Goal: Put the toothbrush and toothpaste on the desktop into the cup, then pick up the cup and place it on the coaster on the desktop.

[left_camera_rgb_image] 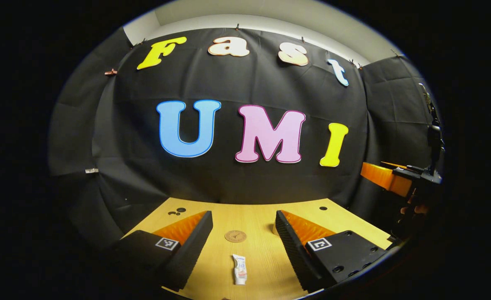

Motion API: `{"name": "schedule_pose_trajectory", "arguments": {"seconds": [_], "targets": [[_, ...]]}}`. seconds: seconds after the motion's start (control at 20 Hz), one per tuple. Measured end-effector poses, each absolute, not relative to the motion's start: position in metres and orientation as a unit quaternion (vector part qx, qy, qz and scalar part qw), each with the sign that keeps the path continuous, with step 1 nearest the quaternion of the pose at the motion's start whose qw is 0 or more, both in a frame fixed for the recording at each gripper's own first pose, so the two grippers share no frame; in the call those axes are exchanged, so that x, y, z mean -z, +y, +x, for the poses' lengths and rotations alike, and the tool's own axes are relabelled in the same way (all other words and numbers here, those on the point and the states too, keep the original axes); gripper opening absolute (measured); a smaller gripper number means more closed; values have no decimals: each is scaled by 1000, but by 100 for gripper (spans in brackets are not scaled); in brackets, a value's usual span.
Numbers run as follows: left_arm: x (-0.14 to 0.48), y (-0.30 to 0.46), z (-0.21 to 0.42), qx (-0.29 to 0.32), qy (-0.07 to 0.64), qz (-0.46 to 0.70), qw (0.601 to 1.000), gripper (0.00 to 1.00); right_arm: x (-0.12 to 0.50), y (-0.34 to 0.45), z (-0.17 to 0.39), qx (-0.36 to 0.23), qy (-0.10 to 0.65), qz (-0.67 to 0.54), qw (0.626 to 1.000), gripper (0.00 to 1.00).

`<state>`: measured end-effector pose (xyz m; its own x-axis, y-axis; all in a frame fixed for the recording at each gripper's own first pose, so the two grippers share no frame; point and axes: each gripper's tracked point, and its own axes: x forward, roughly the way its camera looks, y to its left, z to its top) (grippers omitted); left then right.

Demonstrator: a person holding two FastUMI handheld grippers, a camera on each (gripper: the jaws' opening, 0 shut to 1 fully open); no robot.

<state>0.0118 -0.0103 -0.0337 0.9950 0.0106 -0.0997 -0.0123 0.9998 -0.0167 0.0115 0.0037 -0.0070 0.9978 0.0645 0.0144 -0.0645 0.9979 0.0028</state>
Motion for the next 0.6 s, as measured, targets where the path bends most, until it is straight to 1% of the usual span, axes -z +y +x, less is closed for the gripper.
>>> {"name": "schedule_pose_trajectory", "arguments": {"seconds": [0.05,0.25,0.4,0.6], "targets": [[39,-10,14,-6,55,-9,998,96,8,3,13,-33,-6,1,999,96],[66,-7,27,-8,89,-3,996,96,16,3,20,-39,1,-2,999,96],[95,-4,38,-10,119,8,993,97,26,4,27,-45,10,-1,999,96],[148,-7,58,-9,176,13,984,96,45,3,38,-54,26,-3,998,96]]}}
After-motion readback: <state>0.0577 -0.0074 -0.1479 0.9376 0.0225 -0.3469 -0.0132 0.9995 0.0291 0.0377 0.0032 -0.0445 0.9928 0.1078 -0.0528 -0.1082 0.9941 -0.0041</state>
